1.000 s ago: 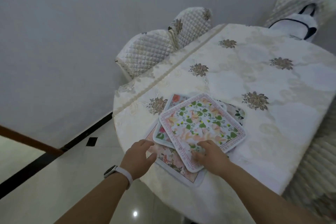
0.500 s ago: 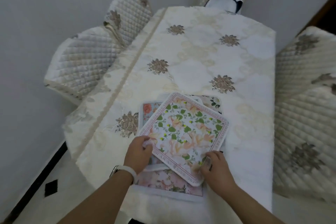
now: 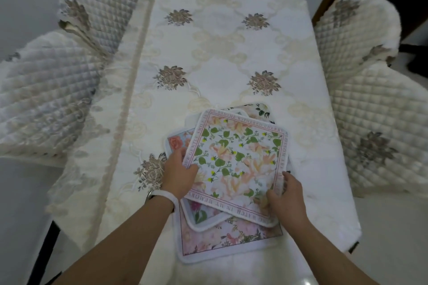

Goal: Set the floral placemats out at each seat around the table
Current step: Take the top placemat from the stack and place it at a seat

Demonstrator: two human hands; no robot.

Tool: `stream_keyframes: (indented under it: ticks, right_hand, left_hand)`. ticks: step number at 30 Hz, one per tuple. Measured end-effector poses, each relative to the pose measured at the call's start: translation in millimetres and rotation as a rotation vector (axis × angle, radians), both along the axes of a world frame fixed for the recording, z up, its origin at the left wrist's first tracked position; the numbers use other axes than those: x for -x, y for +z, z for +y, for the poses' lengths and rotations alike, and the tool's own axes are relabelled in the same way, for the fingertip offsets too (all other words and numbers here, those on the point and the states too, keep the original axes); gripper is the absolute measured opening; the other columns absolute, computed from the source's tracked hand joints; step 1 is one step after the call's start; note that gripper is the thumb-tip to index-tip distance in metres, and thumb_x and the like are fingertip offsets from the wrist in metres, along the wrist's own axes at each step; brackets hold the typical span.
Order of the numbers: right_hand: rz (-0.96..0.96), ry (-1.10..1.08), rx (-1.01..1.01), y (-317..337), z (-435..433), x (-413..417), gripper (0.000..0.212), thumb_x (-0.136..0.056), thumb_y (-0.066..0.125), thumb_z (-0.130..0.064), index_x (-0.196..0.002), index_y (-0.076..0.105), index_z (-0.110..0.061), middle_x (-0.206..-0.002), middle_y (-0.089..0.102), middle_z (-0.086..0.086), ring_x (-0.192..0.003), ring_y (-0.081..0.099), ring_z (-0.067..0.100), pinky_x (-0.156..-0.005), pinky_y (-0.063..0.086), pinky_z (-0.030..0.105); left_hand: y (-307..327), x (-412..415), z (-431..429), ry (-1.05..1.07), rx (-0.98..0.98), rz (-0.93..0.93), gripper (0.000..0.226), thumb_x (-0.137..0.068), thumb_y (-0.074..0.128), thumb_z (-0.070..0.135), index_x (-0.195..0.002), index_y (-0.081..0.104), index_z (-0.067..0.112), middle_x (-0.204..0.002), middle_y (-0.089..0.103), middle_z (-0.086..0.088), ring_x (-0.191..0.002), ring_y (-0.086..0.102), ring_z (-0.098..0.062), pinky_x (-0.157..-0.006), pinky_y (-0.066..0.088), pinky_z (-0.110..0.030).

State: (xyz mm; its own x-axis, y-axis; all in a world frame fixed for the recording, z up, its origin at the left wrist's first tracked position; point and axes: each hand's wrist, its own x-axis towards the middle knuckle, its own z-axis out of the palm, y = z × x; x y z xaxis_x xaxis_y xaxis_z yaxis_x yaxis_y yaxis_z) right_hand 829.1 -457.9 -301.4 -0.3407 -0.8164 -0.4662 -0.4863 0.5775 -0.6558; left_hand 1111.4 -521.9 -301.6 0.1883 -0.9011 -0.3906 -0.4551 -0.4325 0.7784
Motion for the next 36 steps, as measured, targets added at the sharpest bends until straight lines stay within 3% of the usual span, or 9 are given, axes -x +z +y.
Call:
stream_keyframes:
  ticks: [2, 4, 6, 11, 17, 23, 28, 33, 36]
  right_hand:
    - [-0.043, -0.070, 0.046, -1, -1, 0, 0.040, -0.069, 0.065, -0.026, -0.108, 0.060, -0.028, -0.104, 0.067, -0.001, -0.093, 0.067, 0.015, -0.070, 0.061, 0.044]
    - [-0.099, -0.145, 0.054, 5, -4, -3, 0.031, -0.077, 0.066, -0.016, -0.105, 0.061, -0.026, -0.099, 0.068, 0.000, -0.086, 0.068, 0.014, -0.069, 0.061, 0.042]
    - [-0.166, -0.185, 0.022, 7, -4, -2, 0.034, -0.083, 0.066, -0.010, -0.113, 0.059, -0.024, -0.100, 0.068, -0.001, -0.088, 0.068, 0.015, -0.074, 0.059, 0.041]
    - [-0.221, -0.236, 0.016, 10, -12, 1, 0.035, -0.086, 0.067, -0.013, -0.116, 0.051, -0.019, -0.102, 0.065, -0.002, -0.088, 0.066, 0.012, -0.068, 0.054, 0.029]
    - [-0.261, -0.217, 0.027, 23, -16, -7, 0.063, -0.083, 0.061, -0.002, -0.138, 0.040, -0.026, -0.114, 0.062, -0.004, -0.100, 0.064, 0.018, -0.072, 0.056, 0.032]
    - [-0.259, -0.207, 0.066, 40, 0, -5, 0.064, -0.084, 0.057, 0.000, -0.140, 0.041, -0.027, -0.105, 0.062, -0.014, -0.094, 0.065, 0.012, -0.074, 0.058, 0.034]
    - [-0.254, -0.238, 0.070, 62, 22, 6, 0.061, -0.086, 0.057, -0.003, -0.137, 0.039, -0.032, -0.105, 0.067, -0.006, -0.090, 0.070, 0.017, -0.072, 0.060, 0.037]
    - [-0.228, -0.296, 0.142, 94, 50, 31, 0.060, -0.087, 0.060, -0.004, -0.134, 0.041, -0.036, -0.103, 0.071, -0.004, -0.084, 0.073, 0.013, -0.073, 0.060, 0.038]
    - [-0.227, -0.330, 0.181, 109, 69, 48, 0.060, -0.088, 0.061, -0.002, -0.132, 0.042, -0.038, -0.102, 0.073, -0.003, -0.084, 0.073, 0.015, -0.072, 0.059, 0.037]
  left_hand:
    - [1, -3, -8, 0.021, -0.038, 0.048, 0.048, -0.087, 0.063, 0.013, -0.128, 0.044, 0.028, -0.102, 0.061, 0.008, -0.083, 0.064, -0.011, -0.065, 0.054, -0.028]
    - [3, -3, -14, 0.001, -0.082, 0.078, 0.050, -0.088, 0.063, 0.014, -0.131, 0.041, 0.029, -0.098, 0.060, 0.013, -0.081, 0.065, -0.012, -0.063, 0.052, -0.028]
    - [3, -3, -20, -0.078, -0.113, 0.036, 0.050, -0.087, 0.065, 0.018, -0.128, 0.041, 0.034, -0.097, 0.062, 0.014, -0.079, 0.066, -0.014, -0.064, 0.055, -0.032]
    - [14, -5, -49, -0.173, -0.184, 0.056, 0.039, -0.081, 0.072, 0.011, -0.115, 0.054, 0.018, -0.097, 0.067, 0.000, -0.077, 0.067, -0.017, -0.056, 0.051, -0.025]
    - [24, 5, -39, -0.239, -0.121, 0.088, 0.055, -0.076, 0.075, 0.010, -0.121, 0.046, 0.023, -0.105, 0.066, 0.004, -0.092, 0.066, -0.018, -0.077, 0.057, -0.036]
    - [41, 7, -10, -0.241, -0.045, 0.197, 0.059, -0.080, 0.072, 0.004, -0.124, 0.045, 0.032, -0.106, 0.066, 0.011, -0.091, 0.067, -0.009, -0.064, 0.055, -0.022]
    - [62, 16, 10, -0.255, 0.028, 0.258, 0.059, -0.081, 0.071, -0.001, -0.120, 0.041, 0.031, -0.100, 0.063, 0.015, -0.084, 0.063, 0.000, -0.054, 0.050, -0.010]
    - [68, 34, 27, -0.267, 0.061, 0.344, 0.068, -0.080, 0.074, 0.003, -0.132, 0.040, 0.031, -0.110, 0.066, 0.007, -0.084, 0.070, -0.009, -0.062, 0.059, -0.030]
    - [75, 53, 42, -0.299, 0.081, 0.410, 0.078, -0.082, 0.071, 0.000, -0.139, 0.033, 0.038, -0.112, 0.064, 0.010, -0.086, 0.070, -0.009, -0.063, 0.059, -0.031]
